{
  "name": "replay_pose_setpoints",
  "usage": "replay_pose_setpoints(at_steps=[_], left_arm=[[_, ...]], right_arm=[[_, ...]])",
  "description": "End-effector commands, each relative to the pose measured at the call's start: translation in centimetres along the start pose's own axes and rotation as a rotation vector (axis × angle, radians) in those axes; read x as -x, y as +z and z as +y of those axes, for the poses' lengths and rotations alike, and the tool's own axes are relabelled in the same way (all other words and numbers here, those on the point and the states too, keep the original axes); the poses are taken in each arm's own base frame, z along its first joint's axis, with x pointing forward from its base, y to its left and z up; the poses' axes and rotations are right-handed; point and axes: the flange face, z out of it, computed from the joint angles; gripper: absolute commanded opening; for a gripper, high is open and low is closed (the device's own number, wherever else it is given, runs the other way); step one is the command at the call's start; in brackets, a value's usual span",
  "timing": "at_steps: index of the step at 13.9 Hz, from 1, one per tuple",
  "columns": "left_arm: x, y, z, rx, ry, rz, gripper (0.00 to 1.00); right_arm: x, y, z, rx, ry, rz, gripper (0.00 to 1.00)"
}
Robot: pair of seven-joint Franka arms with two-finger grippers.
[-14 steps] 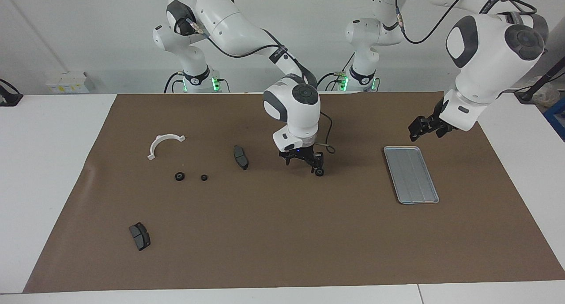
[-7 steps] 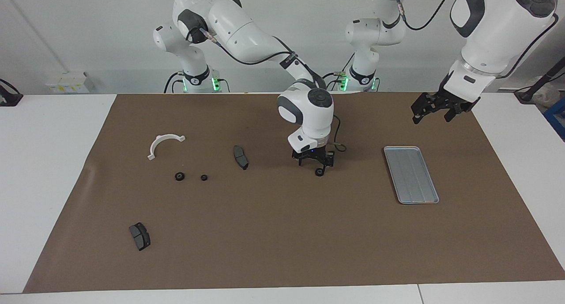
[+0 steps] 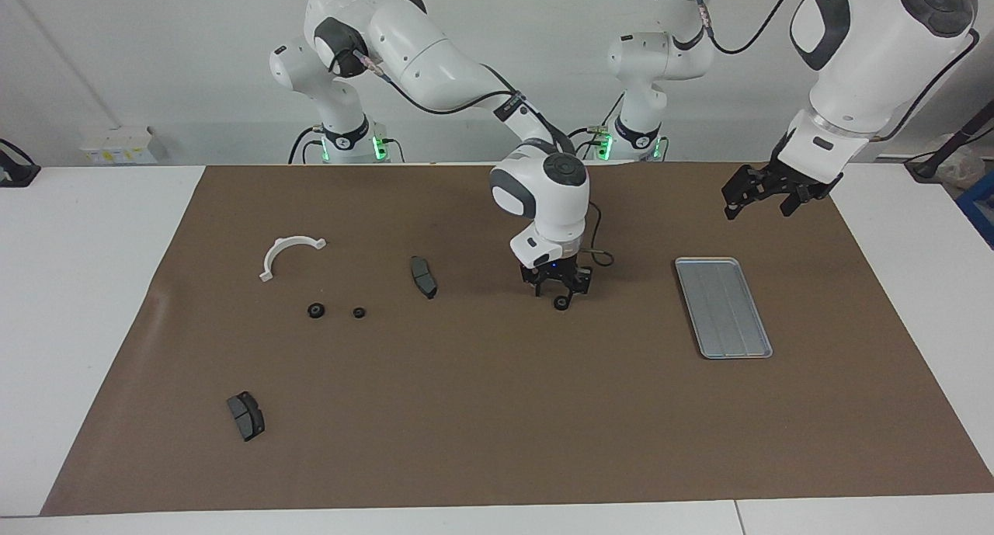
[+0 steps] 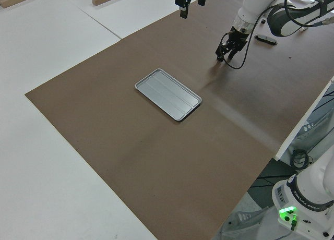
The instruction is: Place bearing gear from tray to pile
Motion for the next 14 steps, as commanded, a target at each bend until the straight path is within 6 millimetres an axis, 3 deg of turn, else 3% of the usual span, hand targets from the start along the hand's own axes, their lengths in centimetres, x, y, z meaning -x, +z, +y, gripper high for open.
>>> replay_pose_setpoints(at_steps=[1,7,14], left_arm=[[0.9,-0.6,-0.8,-0.004,-0.005,0.026,1.00],[1.0,-1.1,-1.8,-0.007,-0.023,0.033,1.00],[1.0,-1.1,-1.9,-0.006,-0.025,0.033,1.00]], right_arm=[[-0.6,0.7,-0.9,0.000,-0.019,0.013,0.56],[-1.8,-0.5,-2.1,-0.023,-0.002,0.031,0.56],[-1.6,-0.5,-1.8,-0.009,-0.017,0.043,0.41]])
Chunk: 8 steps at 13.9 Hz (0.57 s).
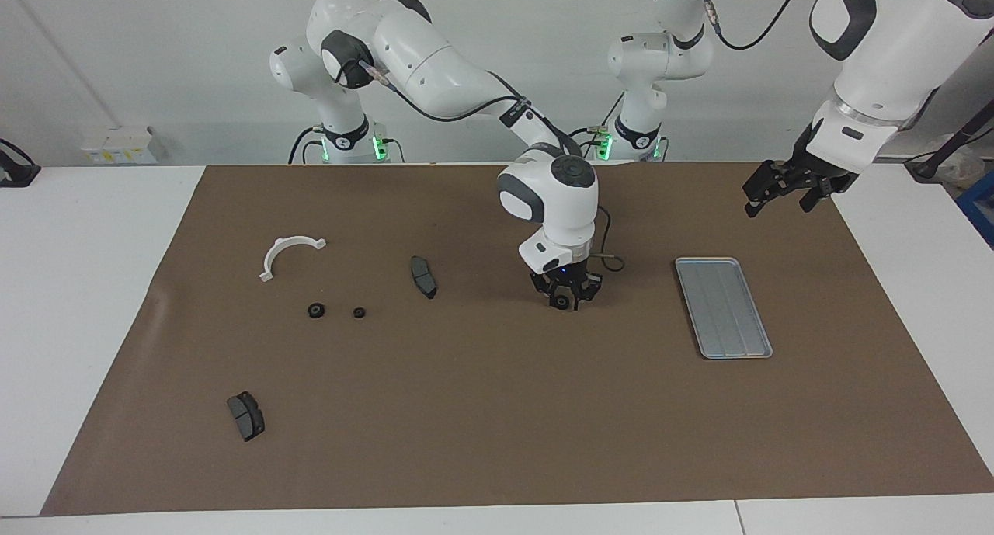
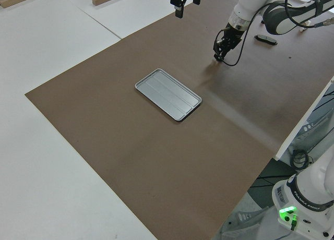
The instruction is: Place bearing gear from tray to pile
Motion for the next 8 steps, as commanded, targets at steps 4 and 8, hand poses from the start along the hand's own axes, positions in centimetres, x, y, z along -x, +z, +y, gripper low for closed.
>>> replay_pose_setpoints(at_steps=[4,8], left_arm=[[0.63,-0.08,-0.35,-0.008,0.002,0.014,1.00],[0.63,-0.08,-0.35,-0.008,0.002,0.014,1.00]], right_arm=[[0.03,0.38,-0.18,-0.001,-0.021,0.017,0.40],[0.44,1.09,-0.05,-0.011,-0.027,0.017,0.49]])
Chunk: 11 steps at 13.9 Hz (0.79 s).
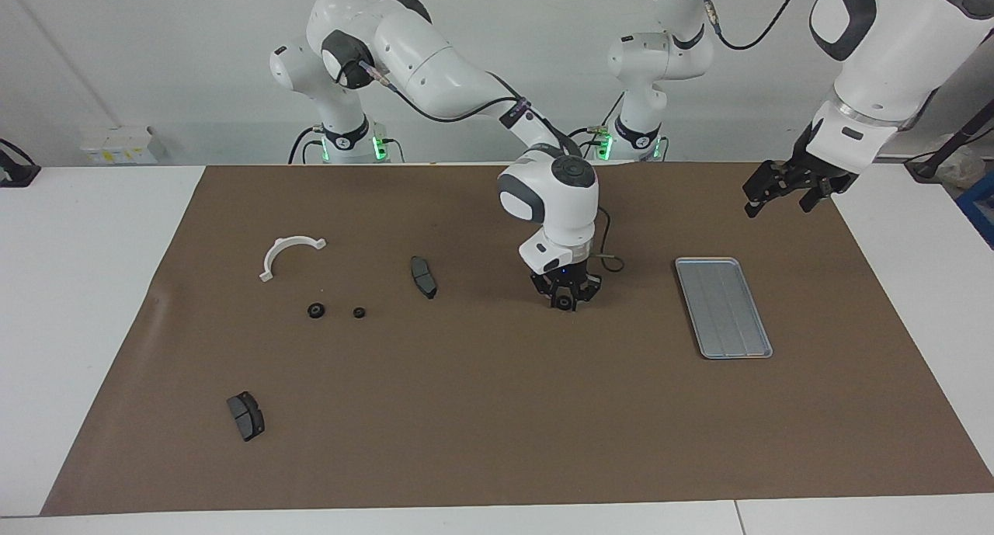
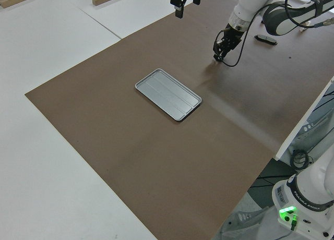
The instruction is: Place bearing gear from tray to pile
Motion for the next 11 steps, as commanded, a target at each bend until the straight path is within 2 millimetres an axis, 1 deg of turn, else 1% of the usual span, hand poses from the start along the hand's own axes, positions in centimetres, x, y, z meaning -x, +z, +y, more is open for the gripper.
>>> replay_pose_setpoints(at_steps=[1,2,3,5,6,7,11], left_arm=[[0.6,-0.1,-0.3,-0.008,0.002,0.014,1.00],[0.6,-0.1,-0.3,-0.008,0.002,0.014,1.00],[0.6,-0.1,-0.3,-0.008,0.002,0.014,1.00],[0.6,-0.1,-0.3,-0.008,0.002,0.014,1.00],[0.6,-0.1,-0.3,-0.008,0.002,0.014,1.00],[0.6,-0.1,-0.3,-0.008,0.002,0.014,1.00],[0.6,-0.1,-0.3,-0.008,0.002,0.014,1.00]], right_arm=[[0.3,0.7,0.0,-0.005,-0.025,0.015,0.49],[0.2,0.7,0.0,-0.005,-0.024,0.016,0.48],[0.2,0.6,0.0,-0.003,-0.024,0.016,0.39],[0.3,0.4,0.0,0.004,-0.024,0.013,0.08],[0.2,0.3,0.0,0.003,-0.023,0.014,0.00],[0.0,0.1,0.0,0.003,-0.022,0.018,0.00],[-1.9,-3.0,0.8,0.006,-0.024,0.062,0.00]])
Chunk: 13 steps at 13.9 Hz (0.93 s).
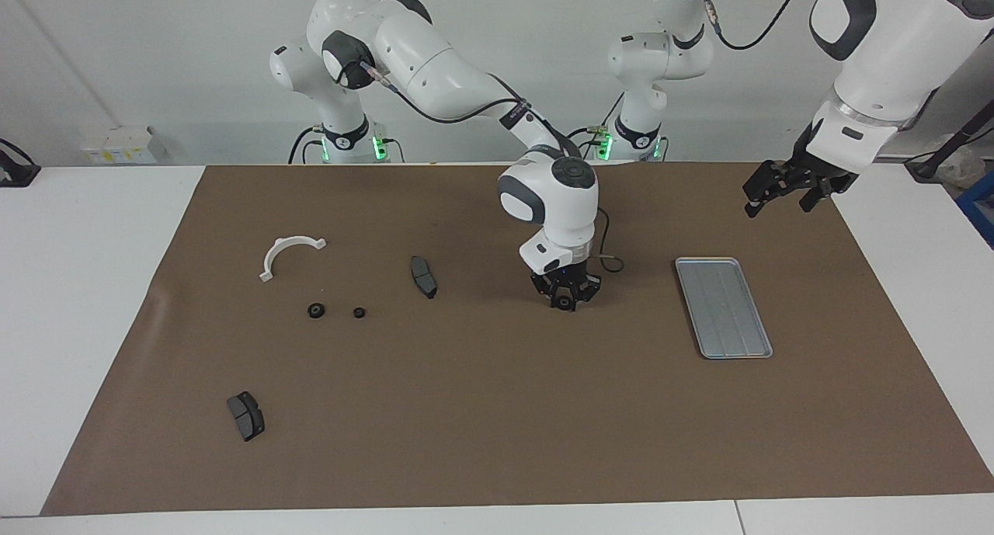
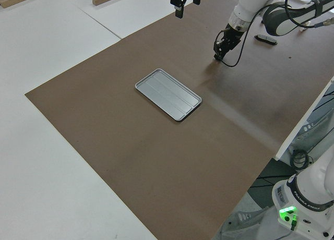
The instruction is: Place bearing gear from tray to pile
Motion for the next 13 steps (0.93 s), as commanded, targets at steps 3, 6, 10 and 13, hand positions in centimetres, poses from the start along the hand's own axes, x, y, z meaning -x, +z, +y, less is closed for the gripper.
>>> replay_pose_setpoints(at_steps=[3,6,10,13], left_arm=[[0.6,-0.1,-0.3,-0.008,0.002,0.014,1.00],[0.6,-0.1,-0.3,-0.008,0.002,0.014,1.00],[0.6,-0.1,-0.3,-0.008,0.002,0.014,1.00],[0.6,-0.1,-0.3,-0.008,0.002,0.014,1.00]], right_arm=[[-6.1,-4.3,3.8,0.011,-0.027,0.069,0.00],[-11.3,-6.0,9.8,0.039,-0.088,0.079,0.00],[-14.7,-6.2,20.7,0.124,-0.186,0.029,0.00],[-16.9,-3.2,28.3,0.121,-0.248,0.023,0.00]])
